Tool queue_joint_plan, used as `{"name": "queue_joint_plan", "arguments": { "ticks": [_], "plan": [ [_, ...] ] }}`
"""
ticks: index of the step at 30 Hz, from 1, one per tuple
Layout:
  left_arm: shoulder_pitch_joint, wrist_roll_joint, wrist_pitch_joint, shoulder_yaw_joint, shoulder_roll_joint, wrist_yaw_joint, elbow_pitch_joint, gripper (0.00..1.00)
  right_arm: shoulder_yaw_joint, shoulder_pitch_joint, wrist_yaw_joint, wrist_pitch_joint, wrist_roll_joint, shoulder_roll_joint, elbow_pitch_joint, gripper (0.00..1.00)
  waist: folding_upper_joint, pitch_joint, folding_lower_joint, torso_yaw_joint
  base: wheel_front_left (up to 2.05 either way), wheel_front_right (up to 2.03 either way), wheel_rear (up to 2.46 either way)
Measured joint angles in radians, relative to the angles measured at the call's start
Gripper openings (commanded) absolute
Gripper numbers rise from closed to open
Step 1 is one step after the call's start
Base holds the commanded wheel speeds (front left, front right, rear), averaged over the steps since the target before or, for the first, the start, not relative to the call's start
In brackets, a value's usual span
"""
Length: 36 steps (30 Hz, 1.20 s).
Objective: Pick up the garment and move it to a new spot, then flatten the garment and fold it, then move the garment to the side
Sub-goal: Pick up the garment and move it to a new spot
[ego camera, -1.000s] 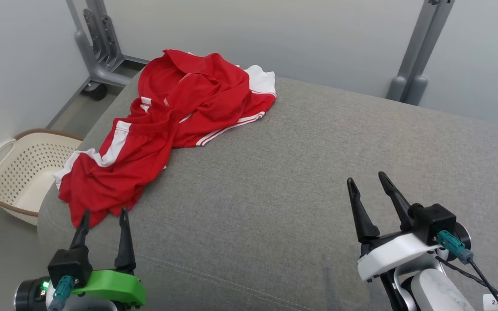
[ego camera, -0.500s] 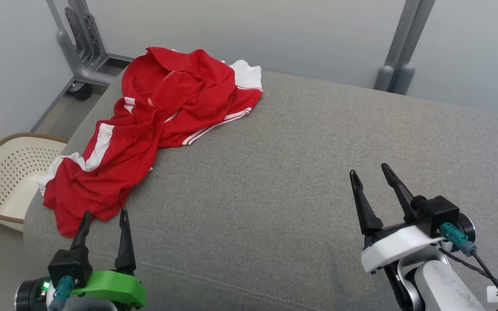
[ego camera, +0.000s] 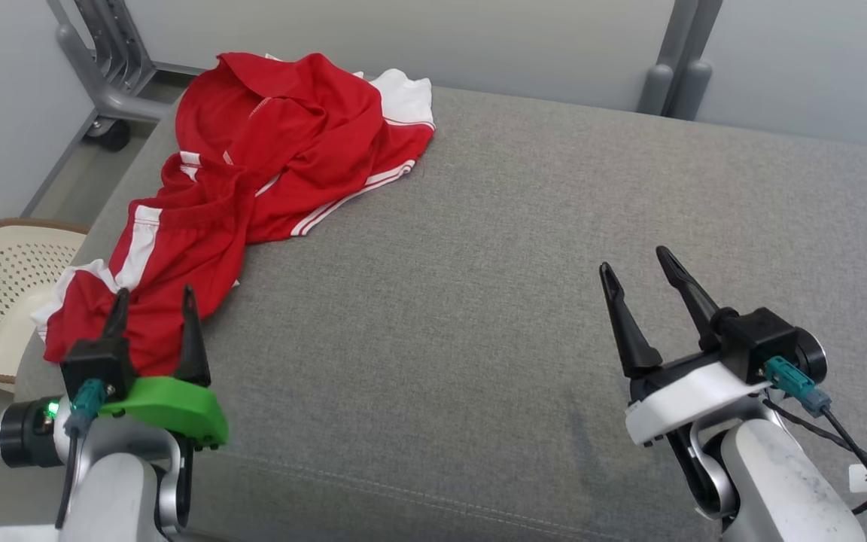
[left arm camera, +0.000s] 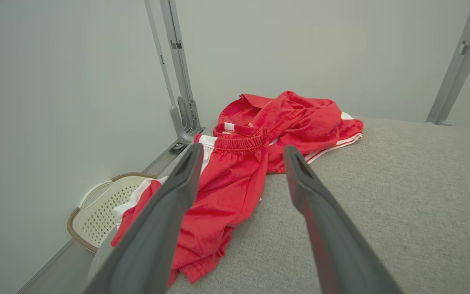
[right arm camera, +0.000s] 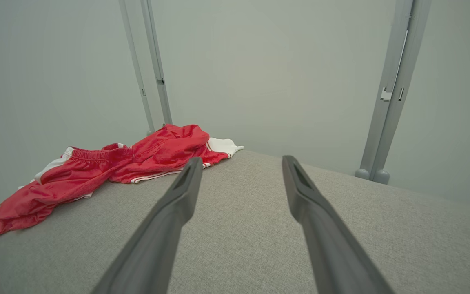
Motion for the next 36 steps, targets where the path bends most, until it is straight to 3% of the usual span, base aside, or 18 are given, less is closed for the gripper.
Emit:
{"name": "queue_joint_plan", "arguments": {
  "ticks": [16,36],
  "plan": [
    [-0.279,0.024,0.197,0.065,0.031,0.009,0.256,1.0,0.058,-0.167,0.053,0.038,-0.041,-0.01,-0.035,1.0,0.0,0.14,0.0,-0.075,0.0,0.0,0.0],
    [-0.481,0.122,0.28,0.23,0.059,0.011,0.475,1.0,0.112,-0.29,0.083,0.066,-0.052,-0.015,-0.05,1.0,0.0,0.29,0.0002,-0.179,0.0,0.0,0.0]
  ]
}}
